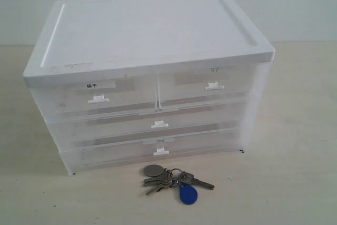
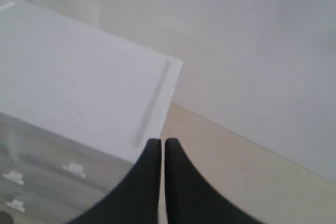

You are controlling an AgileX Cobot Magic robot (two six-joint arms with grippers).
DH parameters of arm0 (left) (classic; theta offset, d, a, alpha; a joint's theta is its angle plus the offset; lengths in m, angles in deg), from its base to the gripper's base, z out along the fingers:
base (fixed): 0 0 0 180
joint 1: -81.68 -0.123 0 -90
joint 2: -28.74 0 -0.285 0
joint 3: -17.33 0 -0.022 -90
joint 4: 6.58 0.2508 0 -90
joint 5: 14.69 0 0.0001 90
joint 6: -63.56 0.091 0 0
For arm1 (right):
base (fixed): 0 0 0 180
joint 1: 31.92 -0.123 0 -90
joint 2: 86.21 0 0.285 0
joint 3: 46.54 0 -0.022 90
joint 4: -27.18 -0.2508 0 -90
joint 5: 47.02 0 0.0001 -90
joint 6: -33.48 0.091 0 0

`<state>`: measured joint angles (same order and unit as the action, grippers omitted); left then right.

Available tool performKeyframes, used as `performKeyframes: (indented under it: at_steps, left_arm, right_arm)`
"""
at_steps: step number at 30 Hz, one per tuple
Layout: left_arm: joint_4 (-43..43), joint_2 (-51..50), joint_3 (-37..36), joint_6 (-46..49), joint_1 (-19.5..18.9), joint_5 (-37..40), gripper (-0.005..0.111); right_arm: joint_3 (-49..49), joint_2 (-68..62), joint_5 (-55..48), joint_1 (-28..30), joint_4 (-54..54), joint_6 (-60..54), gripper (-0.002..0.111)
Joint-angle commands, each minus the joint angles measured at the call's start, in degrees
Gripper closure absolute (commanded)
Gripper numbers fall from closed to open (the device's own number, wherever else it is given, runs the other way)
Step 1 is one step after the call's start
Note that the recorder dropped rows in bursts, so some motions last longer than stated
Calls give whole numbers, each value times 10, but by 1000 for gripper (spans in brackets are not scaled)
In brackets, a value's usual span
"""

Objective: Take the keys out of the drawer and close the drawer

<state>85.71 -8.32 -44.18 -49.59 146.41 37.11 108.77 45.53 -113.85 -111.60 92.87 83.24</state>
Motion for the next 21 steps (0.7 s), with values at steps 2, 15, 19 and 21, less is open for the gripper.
performKeyframes:
  at_steps: [2, 15, 19, 21]
  left_arm:
    - [49, -98, 81, 32, 5, -74, 102]
    - [-263, -134, 208, 379, -114, -211, 102]
    - [-330, -141, 244, 428, -147, -352, 102]
    - [-355, -153, 263, 456, -151, -373, 102]
  right_arm:
    - [85, -33, 33, -1, -54, -21, 108]
    - [111, -32, -31, 1, -164, -65, 108]
    - [111, -47, 133, 1, -144, -77, 108]
    - [111, -57, 209, 1, -123, -76, 108]
